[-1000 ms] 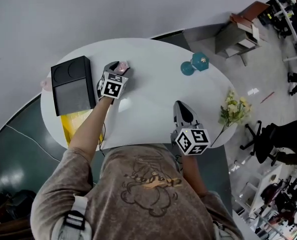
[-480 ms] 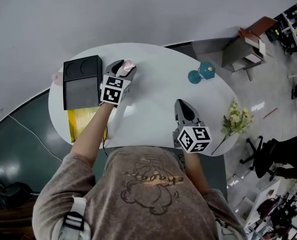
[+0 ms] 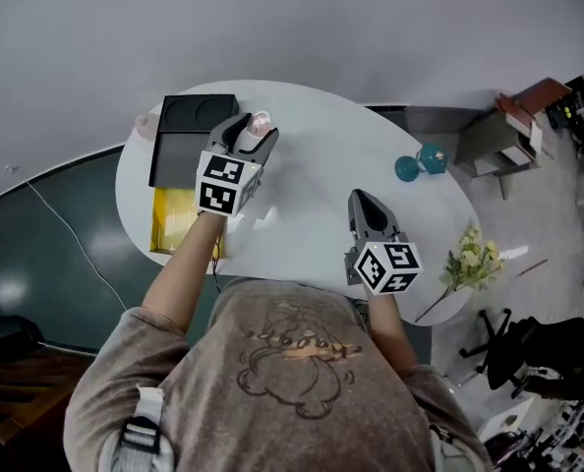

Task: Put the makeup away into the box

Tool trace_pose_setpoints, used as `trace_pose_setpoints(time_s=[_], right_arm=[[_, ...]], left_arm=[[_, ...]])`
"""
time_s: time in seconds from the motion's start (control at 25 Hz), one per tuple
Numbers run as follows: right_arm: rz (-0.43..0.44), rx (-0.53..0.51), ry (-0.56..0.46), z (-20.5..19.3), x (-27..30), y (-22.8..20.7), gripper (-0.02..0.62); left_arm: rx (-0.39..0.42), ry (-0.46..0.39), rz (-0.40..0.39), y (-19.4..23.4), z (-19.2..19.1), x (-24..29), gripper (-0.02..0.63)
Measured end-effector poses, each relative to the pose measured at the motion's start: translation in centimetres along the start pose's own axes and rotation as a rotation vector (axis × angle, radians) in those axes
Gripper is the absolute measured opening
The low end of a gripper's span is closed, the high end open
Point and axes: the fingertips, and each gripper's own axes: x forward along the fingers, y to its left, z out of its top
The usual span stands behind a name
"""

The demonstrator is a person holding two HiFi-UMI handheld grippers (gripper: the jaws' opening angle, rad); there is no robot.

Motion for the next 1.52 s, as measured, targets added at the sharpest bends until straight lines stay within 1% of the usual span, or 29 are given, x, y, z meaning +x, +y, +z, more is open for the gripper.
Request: trace_pose_setpoints(time_s=[0.28,0.68,1.0,1.24,1.52], right_arm=[[0.106,-0.03,0.014,0.2,2.2,3.6,0.003],[0.286,-0.086,0.049,-0.1,4.9,9.2,0.003],[0.409,-0.126,0.098,-1.3,6.4,13.8,0.003],[0.456,-0.133,0.128,-2.3,6.5,15.9,0.003],[0.459,-0.129,0.131,-2.8,6.6,16.7,0.003]], left_arm=[[-0.028,-0.033,0.097,2.8,-0.1,-5.6,0.25],[-0.088,-0.06,0.277,6.3,-1.5,-13.5,0.25],[-0.134,-0.04,0.391,8.6,-4.1,-18.8,0.25],[-0.165,-0.008,0.439,9.5,-6.1,-21.2,0.25],[-0.182,0.026,0.432,9.6,-8.2,-21.7,0.25]])
